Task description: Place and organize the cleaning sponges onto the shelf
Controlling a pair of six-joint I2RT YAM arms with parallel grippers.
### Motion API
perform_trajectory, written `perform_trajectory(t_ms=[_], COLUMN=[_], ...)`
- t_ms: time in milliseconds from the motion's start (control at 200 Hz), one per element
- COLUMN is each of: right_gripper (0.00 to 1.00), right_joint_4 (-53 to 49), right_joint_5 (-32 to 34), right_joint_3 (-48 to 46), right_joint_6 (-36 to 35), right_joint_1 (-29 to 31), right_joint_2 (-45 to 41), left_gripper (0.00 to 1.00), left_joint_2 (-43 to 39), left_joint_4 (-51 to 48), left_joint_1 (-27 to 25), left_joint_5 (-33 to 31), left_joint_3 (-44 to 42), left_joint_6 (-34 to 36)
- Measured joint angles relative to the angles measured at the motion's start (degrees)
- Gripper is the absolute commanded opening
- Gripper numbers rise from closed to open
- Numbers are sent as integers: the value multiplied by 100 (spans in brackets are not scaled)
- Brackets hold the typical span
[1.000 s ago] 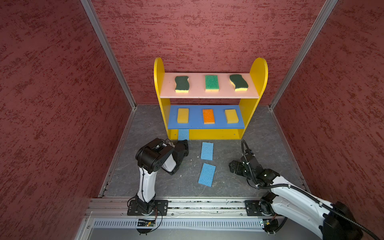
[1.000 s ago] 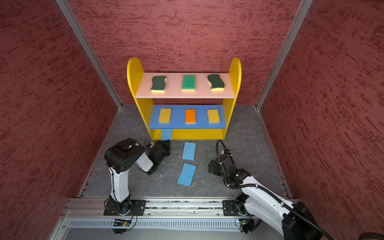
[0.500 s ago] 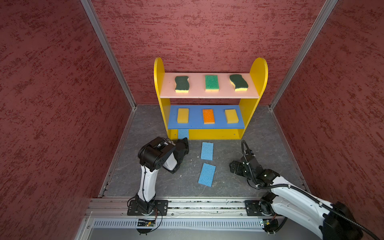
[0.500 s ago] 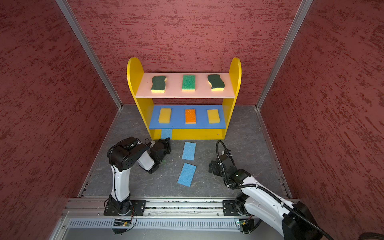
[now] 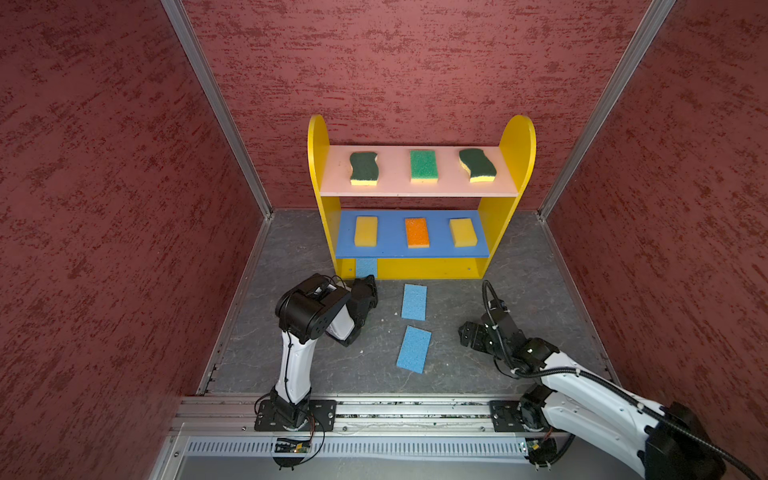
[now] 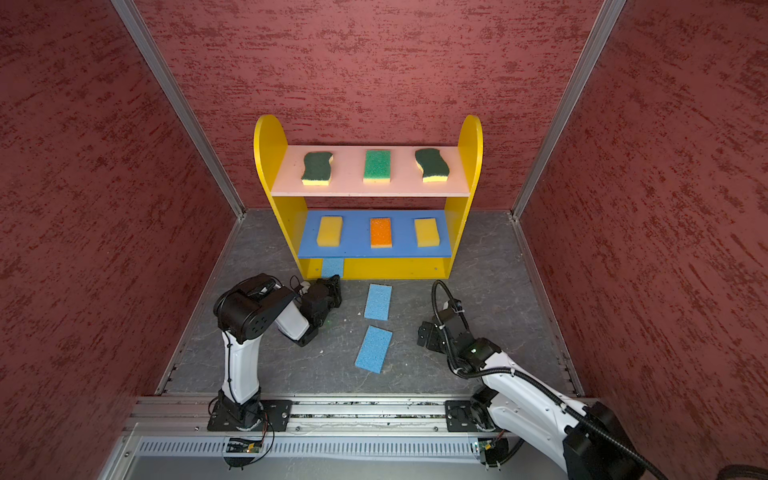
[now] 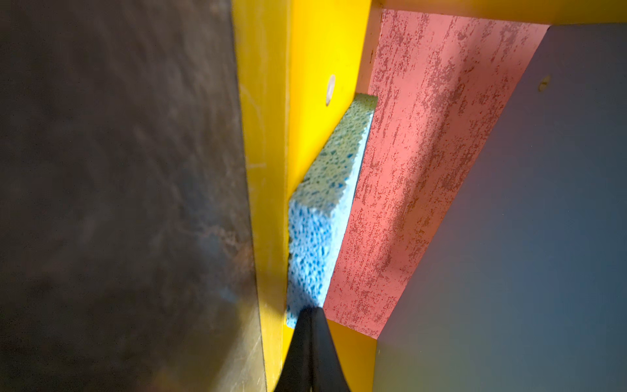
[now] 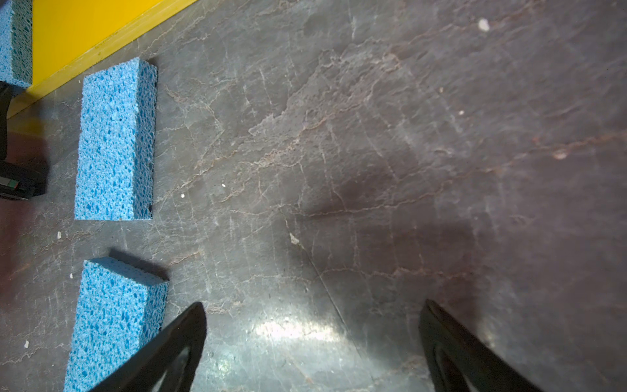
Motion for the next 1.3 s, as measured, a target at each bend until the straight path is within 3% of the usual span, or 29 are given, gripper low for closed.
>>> perform_trajectory(t_ms=[877,1297], right_gripper=[99,99], right_joint_4=[4,-2], right_joint_5=[0,2], right_joint_3=[0,0], right_joint_6=[-66,-61], right_joint_1=[0,0], right_joint_2=[157,87], left_gripper=[4,4], left_joint_2=[28,186], left_joint_4=[-247,1121], left_joint_1=[116,105], left_joint_5=[9,-101], left_joint_3=[219,-533], left_joint_6=[184,579])
